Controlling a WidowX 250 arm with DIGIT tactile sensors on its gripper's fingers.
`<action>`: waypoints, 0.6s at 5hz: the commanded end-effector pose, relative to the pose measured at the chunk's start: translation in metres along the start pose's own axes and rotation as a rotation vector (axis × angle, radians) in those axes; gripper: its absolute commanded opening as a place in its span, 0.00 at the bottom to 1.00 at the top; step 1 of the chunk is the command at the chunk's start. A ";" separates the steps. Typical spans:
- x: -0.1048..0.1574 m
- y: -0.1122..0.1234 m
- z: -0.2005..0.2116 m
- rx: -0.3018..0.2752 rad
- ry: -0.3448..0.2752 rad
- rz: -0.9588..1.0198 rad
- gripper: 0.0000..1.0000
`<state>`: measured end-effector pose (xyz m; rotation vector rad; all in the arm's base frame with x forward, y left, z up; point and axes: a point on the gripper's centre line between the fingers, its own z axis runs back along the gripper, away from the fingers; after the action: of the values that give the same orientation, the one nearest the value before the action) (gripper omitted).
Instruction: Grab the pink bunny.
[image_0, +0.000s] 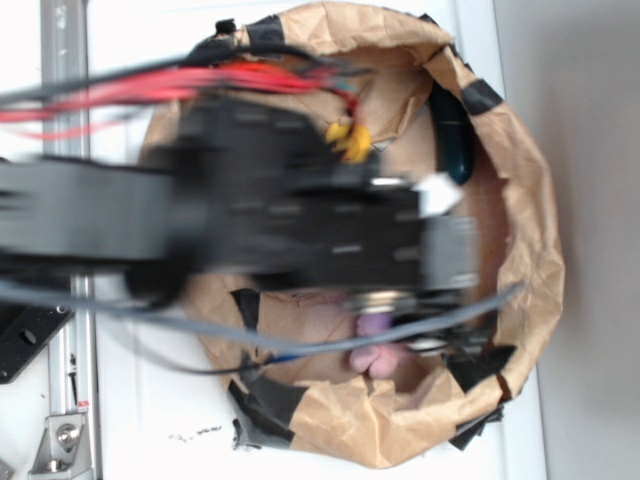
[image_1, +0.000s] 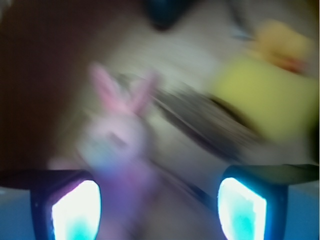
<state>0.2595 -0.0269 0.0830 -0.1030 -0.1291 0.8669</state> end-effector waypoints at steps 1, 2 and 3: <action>-0.020 0.031 0.025 -0.087 -0.077 -0.019 1.00; 0.000 0.016 0.011 -0.119 -0.092 0.014 1.00; 0.014 0.001 0.009 -0.132 -0.086 0.038 1.00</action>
<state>0.2608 -0.0273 0.0802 -0.1748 -0.2185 0.8797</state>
